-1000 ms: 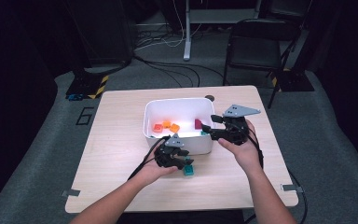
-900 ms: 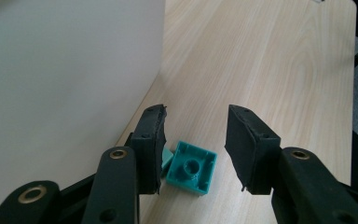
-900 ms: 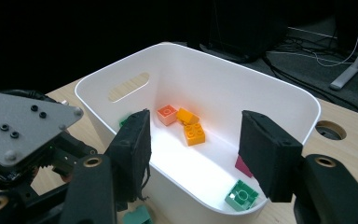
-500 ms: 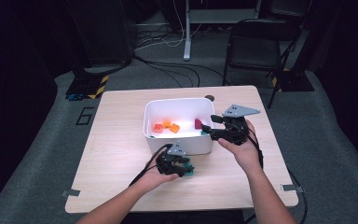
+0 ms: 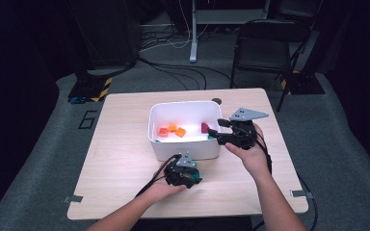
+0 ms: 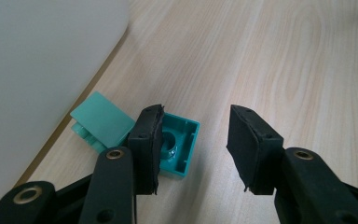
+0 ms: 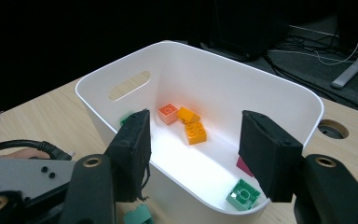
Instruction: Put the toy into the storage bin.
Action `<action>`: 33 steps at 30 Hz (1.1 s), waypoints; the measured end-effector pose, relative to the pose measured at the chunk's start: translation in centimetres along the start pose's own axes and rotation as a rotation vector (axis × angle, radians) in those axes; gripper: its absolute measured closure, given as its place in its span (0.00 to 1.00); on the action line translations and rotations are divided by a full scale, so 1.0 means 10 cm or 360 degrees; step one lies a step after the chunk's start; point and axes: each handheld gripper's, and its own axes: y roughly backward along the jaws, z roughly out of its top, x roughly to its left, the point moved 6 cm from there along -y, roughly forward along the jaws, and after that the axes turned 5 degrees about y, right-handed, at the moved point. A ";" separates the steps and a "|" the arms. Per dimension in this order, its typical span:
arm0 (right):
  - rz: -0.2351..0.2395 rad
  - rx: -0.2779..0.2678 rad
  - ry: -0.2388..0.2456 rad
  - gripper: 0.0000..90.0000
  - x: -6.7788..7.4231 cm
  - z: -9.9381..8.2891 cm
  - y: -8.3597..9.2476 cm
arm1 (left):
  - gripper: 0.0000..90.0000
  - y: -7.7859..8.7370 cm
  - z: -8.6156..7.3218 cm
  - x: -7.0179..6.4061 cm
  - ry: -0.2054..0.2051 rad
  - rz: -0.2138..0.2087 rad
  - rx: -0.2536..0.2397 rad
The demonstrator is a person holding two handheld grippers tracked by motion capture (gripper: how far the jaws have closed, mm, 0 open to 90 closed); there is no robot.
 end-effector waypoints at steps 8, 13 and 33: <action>0.0004 0.0004 0.0003 0.48 0.00 -0.01 -0.01 | 0.60 -0.02 -0.05 -0.07 -0.0008 -0.0012 0.0007; 0.0004 0.0004 0.0002 0.48 0.01 -0.01 -0.01 | 0.60 0.01 -0.09 -0.16 -0.0010 -0.0034 0.0012; 0.0004 0.0007 0.0003 0.48 0.01 -0.01 -0.02 | 0.53 0.05 -0.05 -0.05 -0.0019 0.0013 -0.0030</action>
